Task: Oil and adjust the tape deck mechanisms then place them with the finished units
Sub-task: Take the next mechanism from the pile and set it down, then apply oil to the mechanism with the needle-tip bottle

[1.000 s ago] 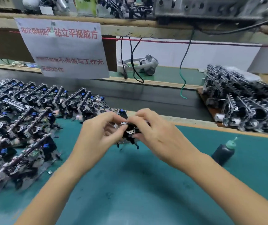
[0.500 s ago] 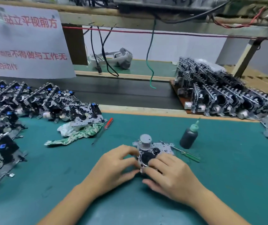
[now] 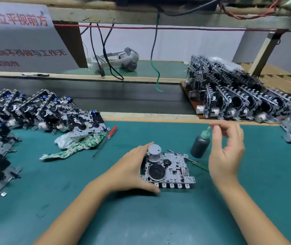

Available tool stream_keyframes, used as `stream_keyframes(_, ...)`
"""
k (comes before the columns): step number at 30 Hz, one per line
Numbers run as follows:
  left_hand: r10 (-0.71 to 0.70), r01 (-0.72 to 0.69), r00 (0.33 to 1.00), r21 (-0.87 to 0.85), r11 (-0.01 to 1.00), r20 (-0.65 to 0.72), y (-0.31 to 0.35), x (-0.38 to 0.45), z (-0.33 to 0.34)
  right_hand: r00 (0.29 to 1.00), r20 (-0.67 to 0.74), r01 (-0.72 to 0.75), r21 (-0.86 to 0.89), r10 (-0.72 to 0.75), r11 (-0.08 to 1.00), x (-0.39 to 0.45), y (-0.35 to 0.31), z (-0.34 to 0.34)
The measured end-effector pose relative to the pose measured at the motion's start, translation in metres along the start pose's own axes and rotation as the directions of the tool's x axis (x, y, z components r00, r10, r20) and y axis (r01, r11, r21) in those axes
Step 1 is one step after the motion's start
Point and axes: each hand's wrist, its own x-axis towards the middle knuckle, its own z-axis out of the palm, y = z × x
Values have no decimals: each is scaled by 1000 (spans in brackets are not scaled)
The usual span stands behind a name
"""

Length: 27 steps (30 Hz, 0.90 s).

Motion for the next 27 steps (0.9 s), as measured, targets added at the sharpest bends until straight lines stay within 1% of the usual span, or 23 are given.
stream_keyframes(2,5,-5,1000,1,1000,23,-3,-1,1,999,-17,-41,-39,40,998,-6,10,-1)
stream_keyframes(5,24,-24,1000,-24,999,-16,-3,-4,2,996,-18,-92,-105,90,990,-9,23,-2)
stream_keyframes(7,48,-48,997,-3,999,-55,-3,-6,2,988,-33,-152,-110,150,982,-7,26,-1)
stream_keyframes(9,69,-69,996,11,998,-62,-1,-7,3,971,-4,-239,-92,240,967,-5,28,3)
stream_keyframes(14,113,-108,990,62,992,-87,2,-10,3,891,148,-430,-27,429,902,-8,35,6)
stream_keyframes(19,124,-116,990,116,986,-66,2,-12,3,794,257,-568,-13,551,823,-8,42,9)
stream_keyframes(22,107,-99,992,113,989,-66,2,-11,2,739,345,-591,-82,579,803,-10,45,8)
stream_keyframes(25,88,-84,995,81,993,-55,-1,-10,3,738,368,-551,-155,566,820,-11,49,7)
stream_keyframes(27,74,-71,996,51,996,-55,-2,-9,3,742,373,-540,-160,557,826,-12,48,6)
